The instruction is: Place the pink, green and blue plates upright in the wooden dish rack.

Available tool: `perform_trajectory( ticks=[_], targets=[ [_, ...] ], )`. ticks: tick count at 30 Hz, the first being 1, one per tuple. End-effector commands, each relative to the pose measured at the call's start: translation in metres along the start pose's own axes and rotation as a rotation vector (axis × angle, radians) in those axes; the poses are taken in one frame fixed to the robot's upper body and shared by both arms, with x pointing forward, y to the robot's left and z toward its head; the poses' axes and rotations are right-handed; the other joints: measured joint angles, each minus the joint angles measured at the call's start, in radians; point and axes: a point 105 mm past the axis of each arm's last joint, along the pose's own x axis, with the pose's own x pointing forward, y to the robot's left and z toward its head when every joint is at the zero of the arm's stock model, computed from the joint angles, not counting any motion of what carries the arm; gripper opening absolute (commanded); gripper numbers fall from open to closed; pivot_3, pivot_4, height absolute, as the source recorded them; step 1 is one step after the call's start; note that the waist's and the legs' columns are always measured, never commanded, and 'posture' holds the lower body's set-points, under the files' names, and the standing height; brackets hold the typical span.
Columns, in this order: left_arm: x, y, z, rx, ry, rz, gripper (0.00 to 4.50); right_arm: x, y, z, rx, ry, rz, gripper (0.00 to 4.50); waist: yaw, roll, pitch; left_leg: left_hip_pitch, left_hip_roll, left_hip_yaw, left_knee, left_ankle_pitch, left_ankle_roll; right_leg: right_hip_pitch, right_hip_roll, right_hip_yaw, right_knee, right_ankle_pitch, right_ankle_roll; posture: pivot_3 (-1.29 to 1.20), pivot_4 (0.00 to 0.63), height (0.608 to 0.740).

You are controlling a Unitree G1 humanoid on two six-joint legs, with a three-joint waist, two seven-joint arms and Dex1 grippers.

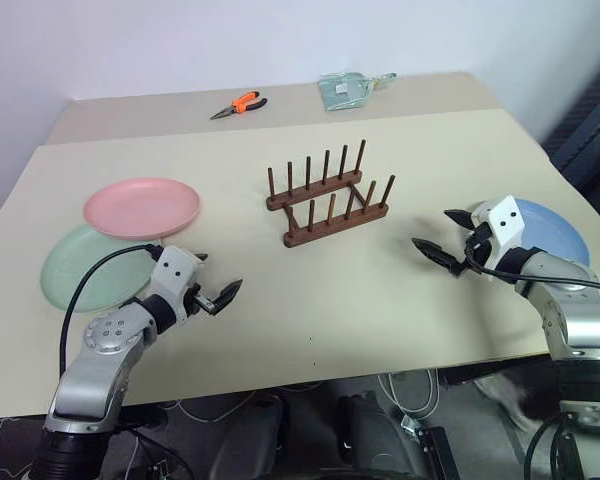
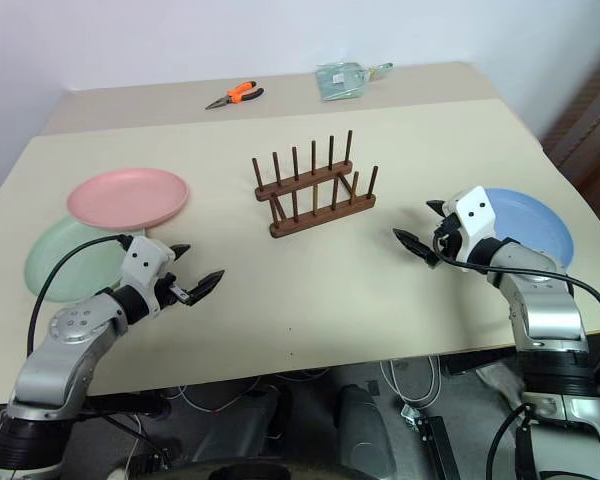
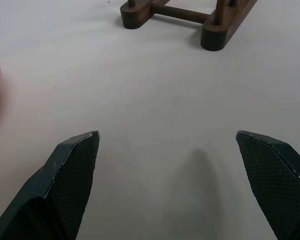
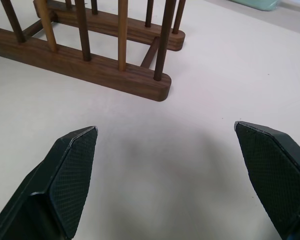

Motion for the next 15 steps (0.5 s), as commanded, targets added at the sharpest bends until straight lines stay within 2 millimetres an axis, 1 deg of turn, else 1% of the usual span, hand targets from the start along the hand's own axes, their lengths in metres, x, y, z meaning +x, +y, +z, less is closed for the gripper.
perform_trajectory(
  ticks=[1, 4, 8, 10, 15],
  targets=[
    [0.000, -0.005, 0.009, 0.014, -0.028, -0.019, 4.50, 0.004, 0.003, 0.016, -0.042, -0.054, 0.001, 4.49, 0.000, 0.000, 0.000, 0.000, 0.000, 0.000, 0.000, 0.000, 0.000, 0.000, 0.000, 0.000, 0.000, 0.000, 0.000, 0.00, 0.150, 0.729],
    [0.001, -0.007, 0.008, 0.006, -0.033, -0.026, 4.50, 0.006, 0.003, 0.017, -0.046, -0.055, -0.001, 4.49, 0.000, 0.000, 0.000, 0.000, 0.000, 0.000, 0.000, 0.000, 0.000, 0.000, 0.000, 0.000, 0.000, 0.000, 0.000, 0.00, 0.150, 0.729],
    [0.014, -0.019, 0.010, -0.010, -0.042, -0.123, 4.50, 0.011, 0.015, 0.016, -0.033, -0.039, 0.052, 4.49, 0.001, 0.000, 0.000, 0.000, 0.000, 0.000, 0.000, 0.000, 0.000, 0.000, 0.000, 0.000, 0.000, 0.000, 0.000, 0.00, 0.150, 0.729],
    [0.027, -0.021, 0.010, 0.015, -0.031, -0.160, 4.50, 0.012, 0.024, 0.016, -0.033, -0.040, 0.073, 4.49, 0.002, 0.000, 0.000, 0.000, 0.000, 0.000, 0.000, 0.000, 0.000, 0.000, 0.000, 0.000, 0.000, 0.000, 0.000, 0.00, 0.150, 0.729],
    [0.069, -0.024, 0.012, 0.063, 0.000, -0.259, 4.50, 0.014, 0.040, 0.016, -0.053, -0.057, 0.051, 4.49, 0.003, 0.000, 0.000, 0.000, 0.000, 0.000, 0.001, 0.000, 0.000, 0.000, 0.000, -0.001, 0.000, 0.001, 0.002, 0.00, 0.150, 0.729]
  ],
)
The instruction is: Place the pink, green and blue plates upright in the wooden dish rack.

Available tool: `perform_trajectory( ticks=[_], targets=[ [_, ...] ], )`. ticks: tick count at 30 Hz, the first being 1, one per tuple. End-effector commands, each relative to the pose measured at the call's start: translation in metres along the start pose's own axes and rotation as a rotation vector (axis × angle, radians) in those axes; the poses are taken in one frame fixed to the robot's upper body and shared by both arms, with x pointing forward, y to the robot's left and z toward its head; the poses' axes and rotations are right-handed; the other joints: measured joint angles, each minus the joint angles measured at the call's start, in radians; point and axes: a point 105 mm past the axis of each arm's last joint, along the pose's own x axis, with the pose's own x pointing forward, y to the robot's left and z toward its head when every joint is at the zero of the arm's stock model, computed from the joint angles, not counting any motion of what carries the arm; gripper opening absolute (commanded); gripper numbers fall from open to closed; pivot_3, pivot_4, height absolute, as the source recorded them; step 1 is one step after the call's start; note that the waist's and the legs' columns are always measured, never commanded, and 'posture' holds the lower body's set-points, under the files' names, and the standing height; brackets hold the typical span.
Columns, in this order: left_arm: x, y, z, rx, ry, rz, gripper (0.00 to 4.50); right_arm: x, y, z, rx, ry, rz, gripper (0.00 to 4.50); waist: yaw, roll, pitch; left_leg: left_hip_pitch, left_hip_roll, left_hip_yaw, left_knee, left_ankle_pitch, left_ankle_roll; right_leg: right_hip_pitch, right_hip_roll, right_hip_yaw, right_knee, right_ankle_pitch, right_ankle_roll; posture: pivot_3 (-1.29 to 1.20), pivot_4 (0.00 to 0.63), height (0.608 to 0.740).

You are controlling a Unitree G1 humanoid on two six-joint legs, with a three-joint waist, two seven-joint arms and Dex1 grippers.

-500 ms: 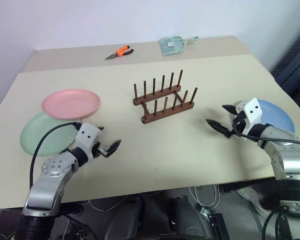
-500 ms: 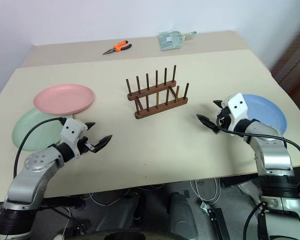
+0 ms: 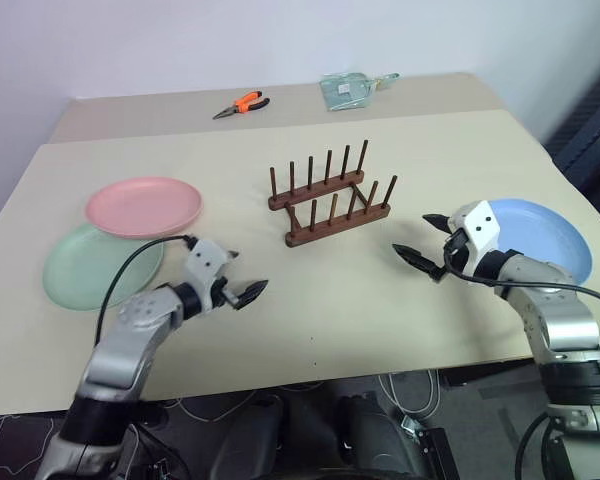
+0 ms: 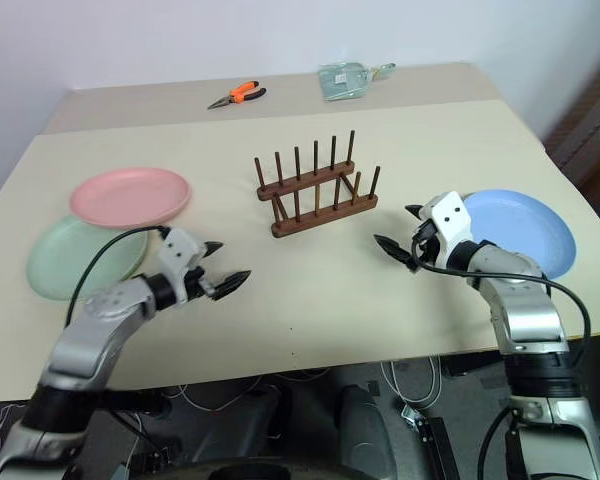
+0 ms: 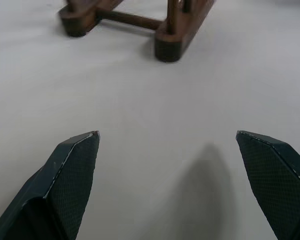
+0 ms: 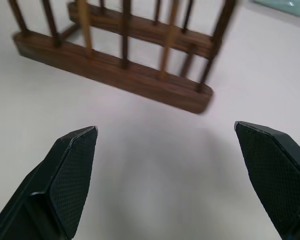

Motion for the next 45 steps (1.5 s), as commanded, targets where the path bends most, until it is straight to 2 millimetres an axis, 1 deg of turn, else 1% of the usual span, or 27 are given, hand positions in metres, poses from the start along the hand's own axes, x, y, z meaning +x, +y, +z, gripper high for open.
perform_trajectory(
  ticks=[1, 4, 6, 8, 10, 12, 13, 15, 18, 19, 23, 27, 29, 31, 34, 36, 38, 39, 40, 42, 43, 45],
  targets=[
    [0.026, 0.003, 0.003, 0.048, 0.011, -0.061, 4.50, -0.002, 0.009, 0.011, -0.037, -0.040, -0.025, 4.49, 0.001, 0.000, 0.000, 0.000, 0.000, 0.000, 0.000, 0.000, 0.000, 0.000, 0.000, 0.000, 0.000, 0.001, 0.001, 0.00, 0.150, 0.729],
    [0.049, 0.003, 0.004, 0.019, 0.002, -0.108, 4.50, -0.005, 0.019, 0.006, -0.018, -0.045, -0.047, 4.49, 0.001, -0.001, 0.000, 0.000, -0.001, 0.000, 0.000, 0.000, 0.000, 0.000, 0.000, -0.001, 0.000, 0.001, 0.002, 0.00, 0.150, 0.729],
    [0.064, -0.002, 0.003, 0.021, 0.014, -0.154, 4.50, -0.011, 0.024, 0.006, -0.015, -0.046, -0.065, 4.49, 0.000, 0.000, 0.000, 0.000, -0.001, -0.001, 0.000, 0.000, 0.000, 0.000, 0.000, 0.000, 0.000, 0.001, 0.002, 0.00, 0.150, 0.729],
    [0.076, -0.006, 0.001, 0.031, 0.026, -0.190, 4.50, -0.016, 0.027, 0.007, -0.006, -0.051, -0.090, 4.49, 0.002, 0.000, 0.000, 0.000, -0.001, -0.001, 0.000, 0.000, 0.000, 0.000, 0.000, 0.000, 0.000, 0.001, 0.002, 0.00, 0.150, 0.729],
    [0.083, -0.009, 0.001, 0.030, 0.021, -0.213, 4.50, -0.020, 0.028, 0.005, -0.002, -0.044, -0.109, 4.49, 0.002, 0.000, -0.001, 0.000, -0.001, -0.001, 0.001, 0.000, 0.000, 0.001, 0.000, -0.001, 0.000, 0.001, 0.002, 0.00, 0.150, 0.729],
    [0.090, -0.011, 0.001, 0.030, 0.021, -0.222, 3.97, -0.025, 0.031, 0.002, 0.000, -0.034, -0.117, 4.50, 0.004, -0.001, -0.001, 0.000, -0.001, -0.001, 0.001, 0.000, 0.000, 0.001, 0.000, -0.001, 0.000, 0.001, 0.002, 0.00, 0.150, 0.729],
    [0.092, -0.012, 0.001, 0.036, 0.021, -0.225, 3.61, -0.027, 0.032, 0.001, 0.000, -0.028, -0.121, 4.50, 0.004, -0.001, -0.001, 0.000, -0.001, -0.001, 0.001, 0.000, 0.000, 0.001, 0.000, -0.001, 0.000, 0.001, 0.002, 0.00, 0.150, 0.729],
    [0.094, -0.013, 0.001, 0.044, 0.018, -0.230, 2.69, -0.029, 0.033, -0.002, -0.003, -0.018, -0.127, 4.50, 0.003, -0.001, -0.001, 0.000, -0.001, -0.001, 0.001, 0.000, 0.000, 0.001, 0.000, -0.001, 0.000, 0.001, 0.003, 0.00, 0.150, 0.729],
    [0.093, -0.016, 0.002, 0.072, 0.001, -0.252, 1.14, -0.031, 0.031, -0.003, -0.005, -0.013, -0.136, 4.50, 0.000, -0.001, -0.001, 0.000, -0.001, -0.001, 0.001, 0.000, 0.000, 0.002, 0.000, -0.001, 0.000, 0.001, 0.003, 0.00, 0.150, 0.729],
    [0.091, -0.019, 0.004, 0.088, -0.010, -0.271, 0.77, -0.032, 0.030, -0.004, -0.005, -0.009, -0.140, 4.50, 0.000, -0.001, -0.001, 0.001, -0.001, -0.001, 0.001, 0.000, 0.000, 0.002, 0.000, -0.001, 0.000, 0.001, 0.003, 0.00, 0.150, 0.729],
    [0.082, -0.030, 0.009, 0.141, -0.042, -0.349, 0.77, -0.038, 0.027, -0.011, -0.011, 0.020, -0.146, 4.50, -0.001, -0.001, -0.001, 0.001, -0.001, -0.001, 0.001, 0.000, 0.000, 0.002, 0.000, -0.001, 0.000, 0.000, 0.003, 0.00, 0.150, 0.729],
    [0.067, -0.050, 0.014, 0.237, -0.060, -0.495, 0.77, -0.053, 0.015, -0.020, -0.019, 0.069, -0.174, 4.50, 0.000, -0.001, -0.001, 0.001, -0.001, -0.001, 0.001, 0.000, 0.001, 0.001, 0.000, -0.001, 0.000, 0.000, 0.003, 0.00, 0.150, 0.729],
    [0.063, -0.053, 0.012, 0.270, -0.041, -0.531, 0.77, -0.060, 0.010, -0.023, -0.026, 0.089, -0.188, 4.50, 0.000, -0.001, -0.001, 0.000, -0.001, -0.001, 0.001, 0.000, 0.001, 0.002, 0.000, -0.001, 0.000, 0.000, 0.003, 0.00, 0.150, 0.729],
    [0.063, -0.048, 0.008, 0.278, -0.012, -0.522, 1.85, -0.065, 0.007, -0.026, -0.034, 0.105, -0.196, 4.50, 0.000, -0.001, -0.001, 0.000, -0.001, -0.001, 0.001, 0.000, 0.001, 0.002, 0.000, -0.001, 0.000, 0.000, 0.003, 0.00, 0.150, 0.729],
    [0.063, -0.037, 0.001, 0.271, 0.026, -0.470, 3.31, -0.070, 0.005, -0.030, -0.042, 0.122, -0.198, 4.50, 0.000, -0.001, -0.001, 0.001, -0.001, -0.001, 0.001, 0.000, 0.001, 0.002, 0.000, -0.001, 0.000, 0.000, 0.003, 0.00, 0.150, 0.729],
    [0.059, -0.030, -0.005, 0.261, 0.056, -0.437, 4.22, -0.072, 0.005, -0.032, -0.044, 0.134, -0.194, 4.50, -0.002, -0.001, -0.001, 0.001, -0.001, -0.001, 0.001, 0.000, 0.001, 0.002, 0.000, -0.001, 0.000, 0.000, 0.003, 0.00, 0.150, 0.729],
    [0.049, -0.022, -0.012, 0.235, 0.090, -0.408, 4.22, -0.073, 0.008, -0.036, -0.048, 0.151, -0.167, 4.50, -0.006, -0.001, -0.001, 0.001, 0.000, -0.001, 0.001, 0.000, 0.001, 0.002, 0.000, -0.001, 0.000, 0.000, 0.003, 0.00, 0.150, 0.729],
    [0.043, -0.019, -0.016, 0.214, 0.105, -0.398, 4.28, -0.073, 0.010, -0.037, -0.049, 0.159, -0.150, 3.96, -0.008, -0.001, -0.001, 0.001, 0.000, -0.001, 0.000, 0.000, 0.001, 0.002, 0.000, -0.001, 0.000, 0.000, 0.003, 0.00, 0.150, 0.729],
    [0.037, -0.018, -0.018, 0.195, 0.113, -0.395, 4.28, -0.073, 0.012, -0.039, -0.045, 0.165, -0.133, 3.69, -0.011, 0.000, -0.002, 0.001, 0.000, -0.001, 0.000, 0.000, 0.001, 0.002, 0.000, -0.001, 0.000, 0.000, 0.003, 0.00, 0.150, 0.729],
    [0.021, -0.022, -0.018, 0.134, 0.105, -0.408, 3.66, -0.070, 0.019, -0.040, -0.043, 0.167, -0.097, 2.64, -0.019, 0.000, -0.002, 0.002, 0.001, -0.001, -0.001, 0.000, 0.001, 0.001, 0.000, -0.001, 0.000, 0.000, 0.003, 0.00, 0.150, 0.729],
    [0.013, -0.028, -0.017, 0.106, 0.103, -0.429, 3.32, -0.068, 0.022, -0.040, -0.044, 0.166, -0.082, 2.11, -0.025, 0.000, -0.002, 0.002, 0.001, -0.001, -0.001, -0.001, 0.001, 0.001, 0.001, -0.001, 0.000, 0.000, 0.002, 0.00, 0.150, 0.729],
    [0.002, -0.039, -0.017, 0.069, 0.110, -0.465, 2.35, -0.062, 0.026, -0.041, -0.046, 0.165, -0.061, 1.03, -0.028, 0.000, -0.002, 0.002, 0.001, -0.001, -0.001, -0.001, 0.000, 0.001, 0.001, 0.000, 0.000, 0.000, 0.002, 0.00, 0.150, 0.729]
  ],
)
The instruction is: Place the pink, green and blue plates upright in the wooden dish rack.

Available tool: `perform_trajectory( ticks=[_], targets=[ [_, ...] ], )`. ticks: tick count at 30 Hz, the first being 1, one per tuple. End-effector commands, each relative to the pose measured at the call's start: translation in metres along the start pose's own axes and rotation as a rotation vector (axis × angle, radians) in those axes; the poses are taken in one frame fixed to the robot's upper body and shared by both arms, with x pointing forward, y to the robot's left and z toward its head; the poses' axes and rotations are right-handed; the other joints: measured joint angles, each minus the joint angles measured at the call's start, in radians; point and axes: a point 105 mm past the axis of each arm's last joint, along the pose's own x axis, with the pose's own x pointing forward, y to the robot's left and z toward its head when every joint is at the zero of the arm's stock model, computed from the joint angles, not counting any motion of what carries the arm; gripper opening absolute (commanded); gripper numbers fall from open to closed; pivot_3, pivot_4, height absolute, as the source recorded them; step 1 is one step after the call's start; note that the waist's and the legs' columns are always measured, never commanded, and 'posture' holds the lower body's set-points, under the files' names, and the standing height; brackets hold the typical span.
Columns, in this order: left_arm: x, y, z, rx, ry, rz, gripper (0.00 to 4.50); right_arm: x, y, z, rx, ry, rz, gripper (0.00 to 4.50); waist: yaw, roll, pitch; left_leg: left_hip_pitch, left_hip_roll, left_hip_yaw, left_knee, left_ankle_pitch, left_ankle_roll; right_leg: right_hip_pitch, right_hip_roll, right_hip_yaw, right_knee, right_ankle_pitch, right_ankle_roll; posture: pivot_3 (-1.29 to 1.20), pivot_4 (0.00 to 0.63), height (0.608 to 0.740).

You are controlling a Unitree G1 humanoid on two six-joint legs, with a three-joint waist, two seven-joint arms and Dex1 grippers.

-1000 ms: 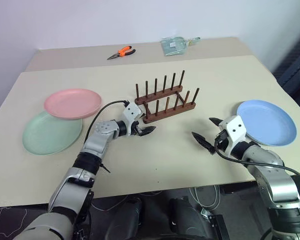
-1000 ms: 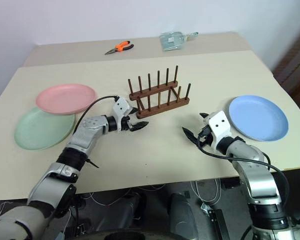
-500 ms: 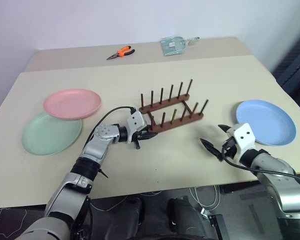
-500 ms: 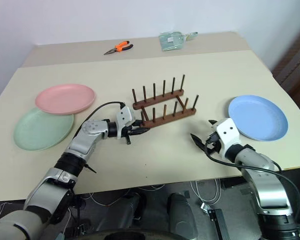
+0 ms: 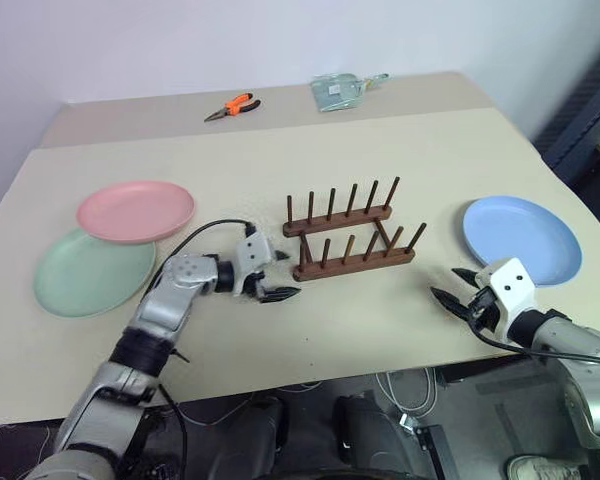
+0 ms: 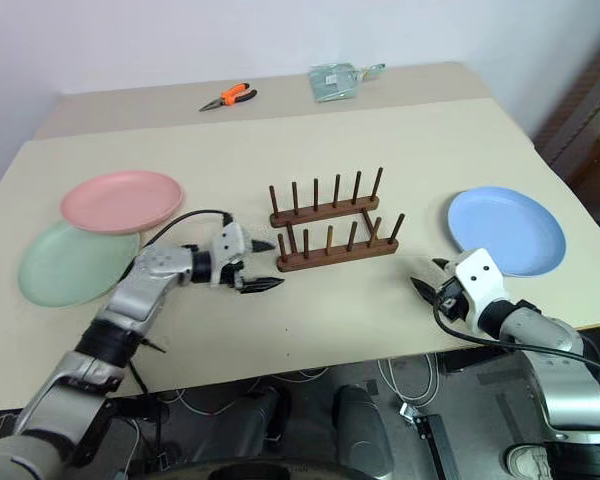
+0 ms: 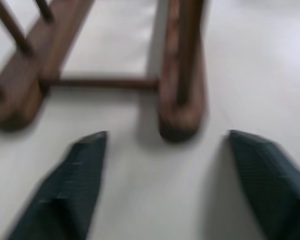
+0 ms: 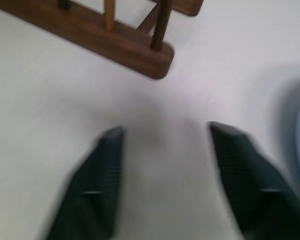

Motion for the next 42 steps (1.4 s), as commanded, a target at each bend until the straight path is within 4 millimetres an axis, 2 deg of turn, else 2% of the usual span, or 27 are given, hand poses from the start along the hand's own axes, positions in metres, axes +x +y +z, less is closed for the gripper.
perform_trajectory(
  ticks=[1, 2, 3, 5, 7, 9, 11, 15, 20, 27, 28, 30, 31, 32, 34, 36, 37, 39, 42],
  targets=[
    [-0.008, -0.027, -0.008, -0.100, 0.045, -0.081, 1.92, 0.009, 0.008, 0.009, -0.034, -0.028, 0.042, 0.56, 0.001, 0.001, 0.000, 0.000, 0.000, 0.000, 0.000, 0.000, 0.000, 0.000, 0.000, 0.000, 0.000, 0.000, -0.001, 0.00, 0.150, 0.729],
    [-0.004, -0.036, -0.005, -0.117, 0.036, -0.103, 1.40, 0.014, 0.012, 0.009, -0.041, -0.023, 0.055, 0.04, 0.002, 0.001, 0.000, 0.000, 0.000, 0.000, 0.000, 0.000, 0.000, 0.000, 0.000, 0.000, 0.000, -0.001, -0.001, 0.00, 0.150, 0.729],
    [0.001, -0.043, -0.002, -0.127, 0.027, -0.112, 0.85, 0.018, 0.014, 0.008, -0.050, -0.019, 0.060, 0.00, 0.005, 0.001, 0.000, 0.000, 0.000, 0.000, 0.001, 0.000, 0.000, 0.000, 0.000, 0.000, 0.000, -0.001, -0.002, 0.00, 0.150, 0.729],
    [0.010, -0.051, 0.003, -0.137, 0.015, -0.112, 0.85, 0.025, 0.015, 0.007, -0.061, -0.011, 0.056, 0.00, 0.019, 0.001, 0.000, 0.000, -0.001, 0.000, 0.002, 0.000, 0.000, 0.001, -0.001, 0.000, 0.000, -0.002, -0.003, 0.00, 0.150, 0.729],
    [0.031, -0.047, 0.003, -0.123, 0.016, -0.025, 0.85, 0.036, 0.012, 0.006, -0.087, 0.008, 0.025, 0.00, 0.032, 0.001, -0.001, -0.001, -0.001, 0.000, 0.003, 0.000, 0.001, 0.002, -0.001, 0.000, -0.001, -0.002, -0.003, 0.00, 0.150, 0.729],
    [0.046, -0.036, 0.001, -0.145, 0.022, 0.095, 0.85, 0.047, 0.007, 0.005, -0.117, 0.031, -0.011, 0.00, 0.043, 0.000, -0.001, -0.001, -0.002, 0.000, 0.004, 0.000, 0.001, 0.003, -0.002, 0.000, -0.002, -0.002, -0.003, 0.00, 0.150, 0.729],
    [0.053, -0.027, 0.001, -0.170, 0.016, 0.180, 0.85, 0.054, 0.004, 0.007, -0.127, 0.034, -0.031, 0.00, 0.053, -0.001, -0.002, 0.000, -0.002, 0.000, 0.005, 0.000, 0.001, 0.004, -0.001, 0.000, -0.002, -0.002, -0.002, 0.00, 0.150, 0.729],
    [0.058, 0.000, -0.006, -0.206, 0.031, 0.360, 0.85, 0.073, -0.003, 0.015, -0.135, 0.012, -0.080, 0.00, 0.052, -0.003, -0.003, 0.000, -0.001, 0.000, 0.005, 0.000, 0.000, 0.004, -0.001, 0.000, -0.001, -0.001, -0.002, 0.00, 0.150, 0.729],
    [0.058, 0.024, -0.009, -0.217, 0.035, 0.457, 0.85, 0.092, -0.012, 0.023, -0.149, -0.005, -0.114, 0.00, 0.046, -0.004, -0.006, 0.002, -0.001, 0.000, 0.004, 0.000, 0.000, 0.004, 0.000, 0.000, 0.000, 0.000, 0.000, 0.00, 0.150, 0.729],
    [0.052, 0.024, -0.009, -0.172, 0.033, 0.434, 0.85, 0.096, -0.014, 0.029, -0.163, -0.025, -0.096, 0.00, 0.037, -0.004, -0.007, 0.002, -0.001, 0.000, 0.004, 0.000, 0.000, 0.004, 0.000, 0.000, 0.000, 0.000, 0.001, 0.00, 0.150, 0.729],
    [0.048, 0.023, -0.008, -0.177, 0.024, 0.424, 0.81, 0.093, -0.012, 0.031, -0.168, -0.034, -0.075, 0.25, 0.033, -0.004, -0.007, 0.002, -0.001, 0.000, 0.003, 0.000, 0.000, 0.004, 0.000, 0.000, 0.001, 0.000, 0.001, 0.00, 0.150, 0.729],
    [0.033, 0.024, -0.004, -0.186, -0.009, 0.431, 1.34, 0.086, -0.004, 0.042, -0.172, -0.077, -0.011, 0.79, 0.022, -0.003, -0.007, 0.002, -0.001, 0.000, 0.002, 0.000, 0.000, 0.003, 0.000, 0.000, 0.001, 0.000, 0.001, 0.00, 0.150, 0.729],
    [0.024, 0.028, 0.001, -0.197, -0.039, 0.451, 1.68, 0.082, 0.001, 0.048, -0.175, -0.102, 0.019, 1.28, 0.019, -0.003, -0.007, 0.002, -0.001, 0.000, 0.001, 0.000, 0.000, 0.002, 0.000, 0.000, 0.001, 0.000, 0.001, 0.00, 0.150, 0.729],
    [0.015, 0.034, 0.007, -0.211, -0.078, 0.485, 2.08, 0.078, 0.006, 0.054, -0.179, -0.124, 0.045, 1.71, 0.016, -0.003, -0.007, 0.002, -0.001, 0.000, 0.001, 0.000, 0.000, 0.002, 0.000, 0.000, 0.001, 0.000, 0.001, 0.00, 0.150, 0.729],
    [-0.012, 0.057, 0.026, -0.252, -0.182, 0.625, 3.20, 0.072, 0.017, 0.065, -0.190, -0.162, 0.091, 2.82, 0.014, -0.003, -0.006, 0.002, 0.000, 0.000, 0.001, -0.001, -0.001, 0.001, 0.001, 0.000, 0.001, 0.000, 0.000, 0.00, 0.150, 0.729],
    [-0.047, 0.085, 0.043, -0.267, -0.265, 0.826, 4.26, 0.069, 0.025, 0.074, -0.212, -0.193, 0.119, 3.82, 0.017, -0.004, -0.005, 0.000, 0.000, -0.001, 0.002, -0.001, -0.002, -0.001, 0.001, 0.000, 0.002, 0.000, 0.000, 0.00, 0.150, 0.729],
    [-0.068, 0.098, 0.049, -0.256, -0.289, 0.953, 4.50, 0.068, 0.029, 0.077, -0.216, -0.205, 0.130, 4.26, 0.021, -0.005, -0.005, -0.001, 0.000, -0.001, 0.003, -0.001, -0.002, -0.001, 0.001, 0.000, 0.002, 0.000, 0.001, 0.00, 0.150, 0.729],
    [-0.108, 0.116, 0.059, -0.265, -0.329, 1.183, 4.50, 0.067, 0.033, 0.082, -0.222, -0.218, 0.148, 4.26, 0.026, -0.006, -0.004, -0.001, 0.000, -0.001, 0.004, -0.001, -0.002, -0.001, 0.001, -0.001, 0.001, 0.000, 0.001, 0.00, 0.150, 0.729],
    [-0.157, 0.124, 0.061, -0.318, -0.345, 1.452, 4.50, 0.069, 0.036, 0.085, -0.230, -0.227, 0.161, 4.26, 0.027, -0.007, -0.004, -0.001, -0.001, -0.001, 0.003, -0.001, -0.002, 0.000, 0.000, -0.001, 0.000, 0.000, 0.001, 0.00, 0.150, 0.729]
  ],
)
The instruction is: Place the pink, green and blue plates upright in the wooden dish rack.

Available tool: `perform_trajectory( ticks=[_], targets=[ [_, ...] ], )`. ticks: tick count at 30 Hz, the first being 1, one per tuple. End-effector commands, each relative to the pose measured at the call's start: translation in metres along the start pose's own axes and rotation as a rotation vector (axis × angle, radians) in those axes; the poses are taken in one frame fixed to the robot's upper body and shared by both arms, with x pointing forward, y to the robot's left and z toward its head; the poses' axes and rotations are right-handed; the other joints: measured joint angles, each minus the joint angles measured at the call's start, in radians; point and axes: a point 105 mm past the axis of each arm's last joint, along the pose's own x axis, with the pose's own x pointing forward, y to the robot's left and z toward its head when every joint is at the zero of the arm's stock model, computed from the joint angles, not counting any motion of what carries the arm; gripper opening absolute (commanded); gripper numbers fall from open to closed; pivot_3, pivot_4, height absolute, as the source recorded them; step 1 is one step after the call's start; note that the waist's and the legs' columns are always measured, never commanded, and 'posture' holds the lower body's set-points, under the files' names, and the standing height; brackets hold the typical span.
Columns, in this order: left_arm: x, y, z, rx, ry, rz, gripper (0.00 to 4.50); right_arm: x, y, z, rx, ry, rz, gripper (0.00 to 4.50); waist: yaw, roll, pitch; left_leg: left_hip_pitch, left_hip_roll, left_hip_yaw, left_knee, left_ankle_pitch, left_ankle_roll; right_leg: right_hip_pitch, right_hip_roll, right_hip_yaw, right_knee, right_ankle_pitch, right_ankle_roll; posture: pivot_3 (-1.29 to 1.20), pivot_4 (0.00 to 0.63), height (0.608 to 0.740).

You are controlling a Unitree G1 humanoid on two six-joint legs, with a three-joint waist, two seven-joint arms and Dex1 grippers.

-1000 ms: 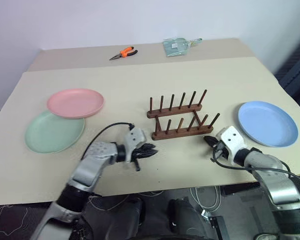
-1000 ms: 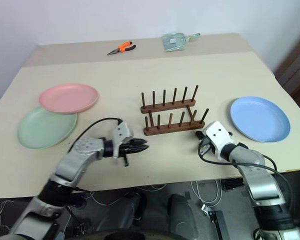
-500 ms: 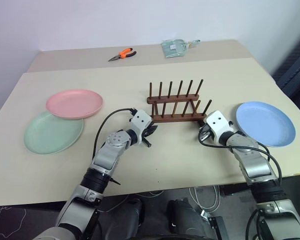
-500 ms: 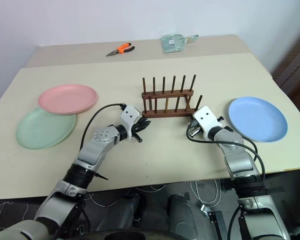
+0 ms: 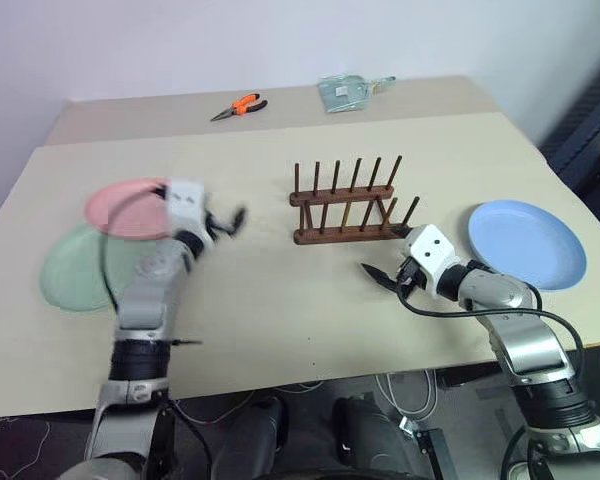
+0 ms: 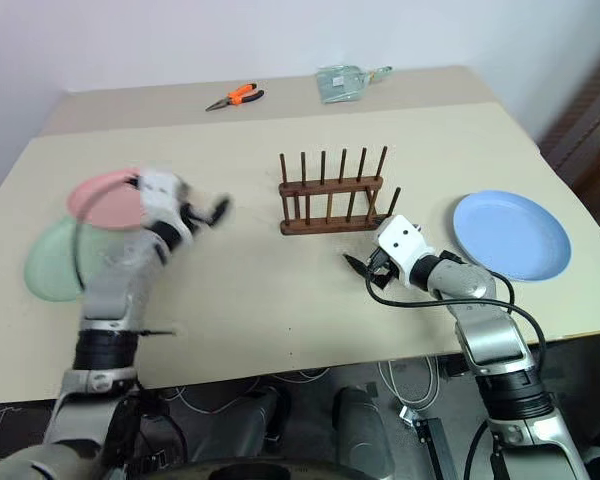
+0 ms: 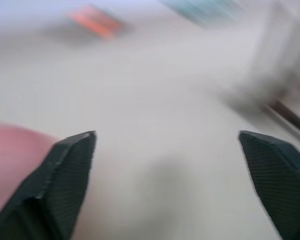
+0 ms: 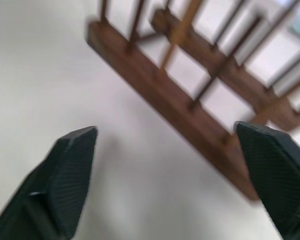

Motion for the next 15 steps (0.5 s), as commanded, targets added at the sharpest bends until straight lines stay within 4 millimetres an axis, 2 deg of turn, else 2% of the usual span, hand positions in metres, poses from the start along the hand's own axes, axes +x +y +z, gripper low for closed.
perform_trajectory(
  ticks=[1, 5, 7, 8, 15],
  targets=[
    [-0.016, 0.050, 0.028, -0.066, -0.069, 0.311, 4.50, 0.002, 0.000, 0.013, -0.021, -0.041, 0.011, 4.26, -0.001, 0.000, 0.000, 0.000, 0.000, 0.000, 0.000, 0.000, 0.001, 0.000, 0.000, 0.000, 0.000, 0.000, 0.000, 0.00, 0.150, 0.729],
    [-0.039, 0.085, 0.026, -0.291, -0.048, 0.555, 4.50, 0.005, 0.002, 0.012, -0.015, -0.042, 0.038, 4.26, -0.001, -0.001, 0.000, 0.000, 0.000, 0.000, 0.000, -0.001, 0.000, 0.000, 0.000, 0.000, 0.000, 0.000, 0.000, 0.00, 0.150, 0.729],
    [-0.050, 0.096, 0.022, -0.367, -0.035, 0.634, 4.50, 0.006, 0.002, 0.012, -0.010, -0.043, 0.048, 4.26, -0.001, -0.002, 0.001, 0.000, 0.000, 0.000, 0.000, -0.001, -0.001, 0.000, 0.000, 0.000, 0.001, 0.000, 0.000, 0.00, 0.150, 0.729],
    [-0.053, 0.098, 0.021, -0.393, -0.026, 0.651, 4.50, 0.006, 0.002, 0.012, -0.011, -0.043, 0.050, 4.26, -0.001, -0.003, 0.001, 0.000, 0.000, 0.000, 0.000, -0.001, -0.001, 0.000, 0.000, -0.001, 0.001, 0.000, 0.000, 0.00, 0.150, 0.729],
    [-0.056, 0.086, -0.027, -0.744, 0.180, 0.630, 4.50, 0.010, -0.002, 0.016, -0.027, -0.061, 0.035, 4.26, -0.001, -0.004, 0.001, 0.000, 0.000, 0.000, 0.001, -0.001, -0.002, 0.001, 0.000, -0.002, 0.001, 0.000, 0.000, 0.00, 0.150, 0.729]
  ],
)
